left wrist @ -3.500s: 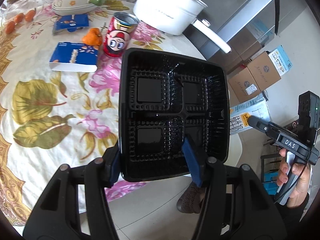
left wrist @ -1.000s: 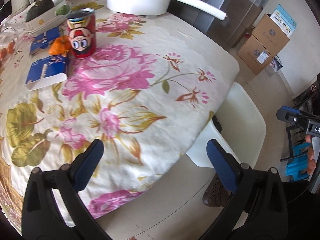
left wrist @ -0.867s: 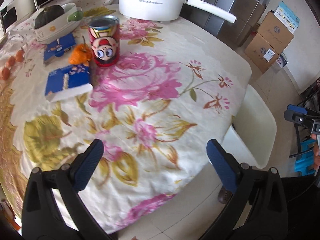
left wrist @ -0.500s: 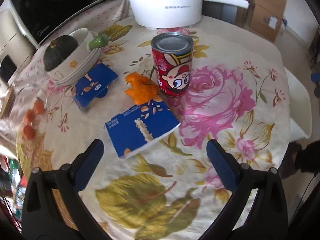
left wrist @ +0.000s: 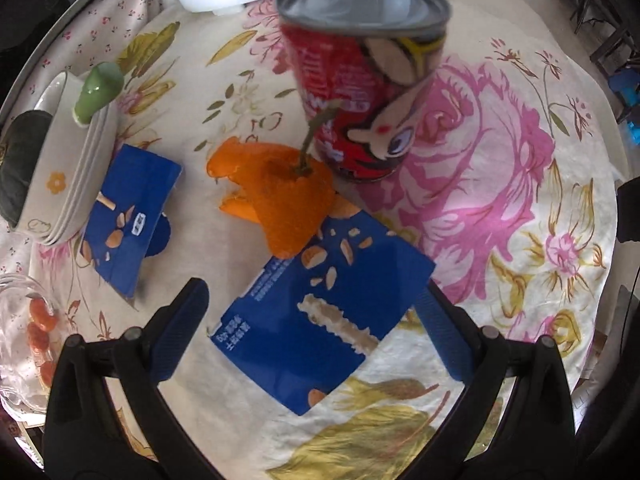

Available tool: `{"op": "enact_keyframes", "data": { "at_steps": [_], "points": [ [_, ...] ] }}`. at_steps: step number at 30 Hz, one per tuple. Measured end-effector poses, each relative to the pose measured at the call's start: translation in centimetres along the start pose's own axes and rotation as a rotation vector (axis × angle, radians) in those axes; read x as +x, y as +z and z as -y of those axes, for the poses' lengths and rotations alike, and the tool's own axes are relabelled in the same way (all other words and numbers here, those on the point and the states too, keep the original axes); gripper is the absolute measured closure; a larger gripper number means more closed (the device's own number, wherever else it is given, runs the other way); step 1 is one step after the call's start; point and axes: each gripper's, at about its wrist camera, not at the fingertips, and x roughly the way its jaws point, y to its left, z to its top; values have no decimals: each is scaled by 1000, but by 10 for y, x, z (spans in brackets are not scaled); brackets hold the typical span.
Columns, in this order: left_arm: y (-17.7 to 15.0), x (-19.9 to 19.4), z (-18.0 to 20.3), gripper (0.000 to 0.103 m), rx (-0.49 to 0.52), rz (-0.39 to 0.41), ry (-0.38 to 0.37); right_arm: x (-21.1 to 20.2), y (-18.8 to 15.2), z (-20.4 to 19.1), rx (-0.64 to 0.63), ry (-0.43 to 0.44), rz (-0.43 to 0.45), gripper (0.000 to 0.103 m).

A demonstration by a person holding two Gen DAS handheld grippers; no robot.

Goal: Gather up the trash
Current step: 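Grasp the blue snack box on the tablecloth with the left tool, then grasp the red cartoon can with the right tool while the left holds the box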

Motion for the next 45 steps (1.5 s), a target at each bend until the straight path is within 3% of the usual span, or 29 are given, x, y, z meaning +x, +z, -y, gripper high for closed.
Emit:
{"op": "enact_keyframes", "data": {
  "at_steps": [4, 9, 11, 13, 17, 24, 36, 45],
  "points": [
    [-9, 3, -15, 7, -122, 27, -92, 5, 1, -3, -7, -5, -14, 22],
    [-32, -10, -11, 19, -286, 96, -68, 6, -1, -8, -8, -9, -8, 22],
    [-44, -18, -6, 31, -394, 119, -70, 5, 1, -15, -19, -18, 11, 22],
    [-59, -25, 0, 34, -521, 140, -79, 7, 4, -24, -41, -35, 32, 22],
    [-85, -37, 32, 34, -676, 133, 9, 12, 15, -56, -136, -40, 62, 22],
    [-116, -81, 79, 34, -739, 172, 70, 26, 60, -112, -183, 6, 124, 22],
    [-145, -114, 47, 34, -867, 264, 94, 56, 131, -187, -239, -12, 214, 22],
    [-157, -128, 52, 34, -889, 297, 77, 74, 143, -207, -222, -8, 229, 22]
  ]
}}
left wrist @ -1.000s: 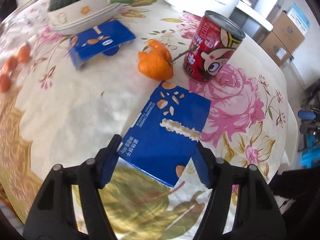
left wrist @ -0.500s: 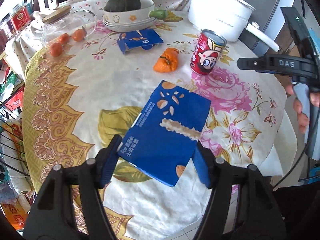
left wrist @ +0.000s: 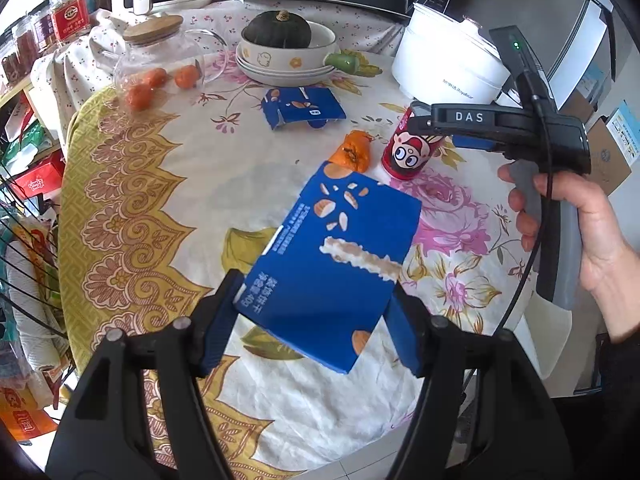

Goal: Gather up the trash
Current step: 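Grasp the red cartoon can with the right tool while the left holds the box, then carry box and can over the bin, opening the left tool to drop the box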

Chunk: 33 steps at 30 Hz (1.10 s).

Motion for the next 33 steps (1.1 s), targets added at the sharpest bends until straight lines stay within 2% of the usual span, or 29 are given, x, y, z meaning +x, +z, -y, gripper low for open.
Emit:
{"op": "enact_keyframes", "data": {
  "at_steps": [7, 11, 15, 20, 26, 33],
  "points": [
    [-4, -9, -10, 34, -22, 13, -7, -2, 0, -22, -63, -43, 3, 24],
    [-5, -14, -11, 34, -24, 22, -17, 3, -1, -30, -111, -89, -11, 50],
    [-5, -20, -9, 34, -24, 40, -30, -5, -7, -29, -109, -91, -16, 50],
    [-6, -25, 5, 34, -7, 60, -56, -40, -20, -19, -127, -100, 12, 50],
    [-9, -31, 35, 34, 40, 85, -92, -89, -42, 15, -96, -113, 36, 50],
    [-15, -31, 74, 34, 125, 106, -91, -142, -80, 60, -55, -130, 76, 50]
  ]
}}
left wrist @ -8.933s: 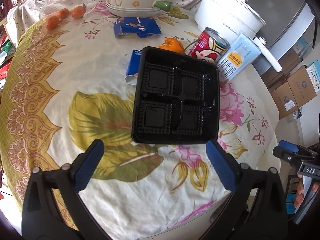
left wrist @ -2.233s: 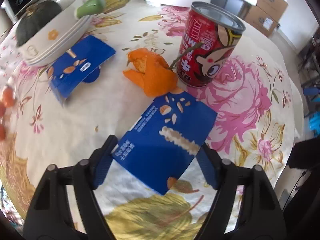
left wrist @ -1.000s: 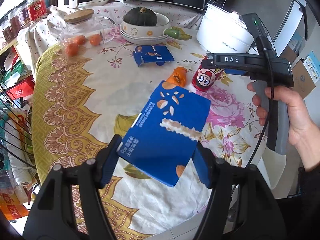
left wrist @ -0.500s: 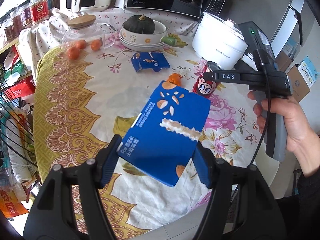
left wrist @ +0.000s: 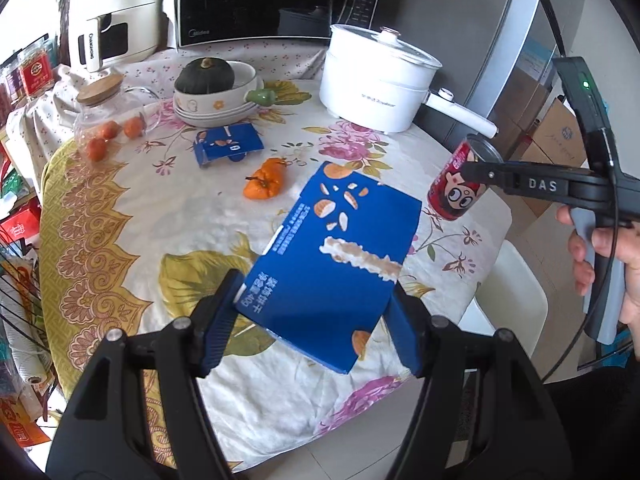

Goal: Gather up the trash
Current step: 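Carry box and can over the bin, opening the left tool to drop the box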

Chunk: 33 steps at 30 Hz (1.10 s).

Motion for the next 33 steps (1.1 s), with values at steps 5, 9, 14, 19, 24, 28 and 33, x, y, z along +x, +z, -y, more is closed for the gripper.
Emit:
{"op": "enact_keyframes", "data": {
  "at_steps": [5, 9, 14, 19, 24, 28, 33],
  "points": [
    [-5, 14, 26, 34, 40, -22, -14, -24, -37, 42, 54, -12, 8, 50],
    [-9, 26, 47, 34, 75, -37, -14, -35, -66, 81, 113, -31, -3, 50],
    [-7, 38, 73, 34, 93, -45, -37, -38, -100, 128, 184, -82, -21, 50],
    [-7, 48, 105, 34, 149, -55, -52, -48, -125, 155, 239, -67, -49, 50],
    [-13, 58, 144, 34, 242, -66, -75, -60, -142, 172, 223, -113, -38, 50],
    [-23, 71, 180, 34, 319, -89, -95, -57, -159, 196, 255, -139, -71, 50],
    [-34, 91, 224, 34, 394, -119, -141, -58, -179, 225, 309, -161, -98, 50]
  ]
}}
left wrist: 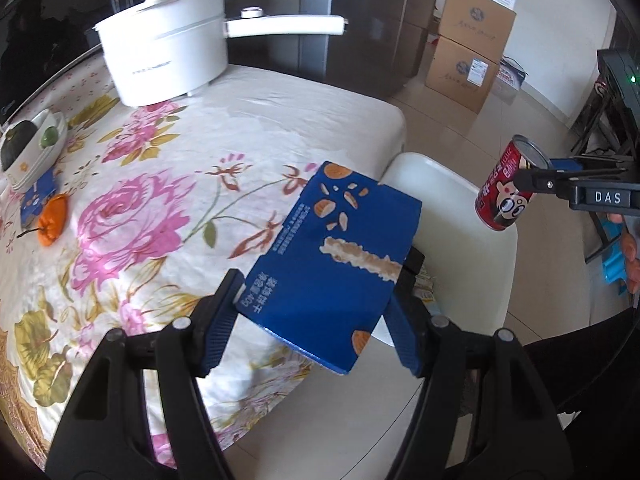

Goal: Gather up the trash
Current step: 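Carry box and can over the bin, opening the left tool to drop the box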

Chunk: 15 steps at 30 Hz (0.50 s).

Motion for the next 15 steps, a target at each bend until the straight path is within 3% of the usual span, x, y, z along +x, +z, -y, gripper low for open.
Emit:
{"op": "enact_keyframes", "data": {
  "at_steps": [8, 15],
  "points": [
    [9, 37, 52, 34, 88, -25, -53, 1, -8, 33, 59, -20, -21, 50],
    [9, 51, 65, 33, 130, -13, -73, 4, -11, 46, 75, -32, -30, 50]
  ]
}}
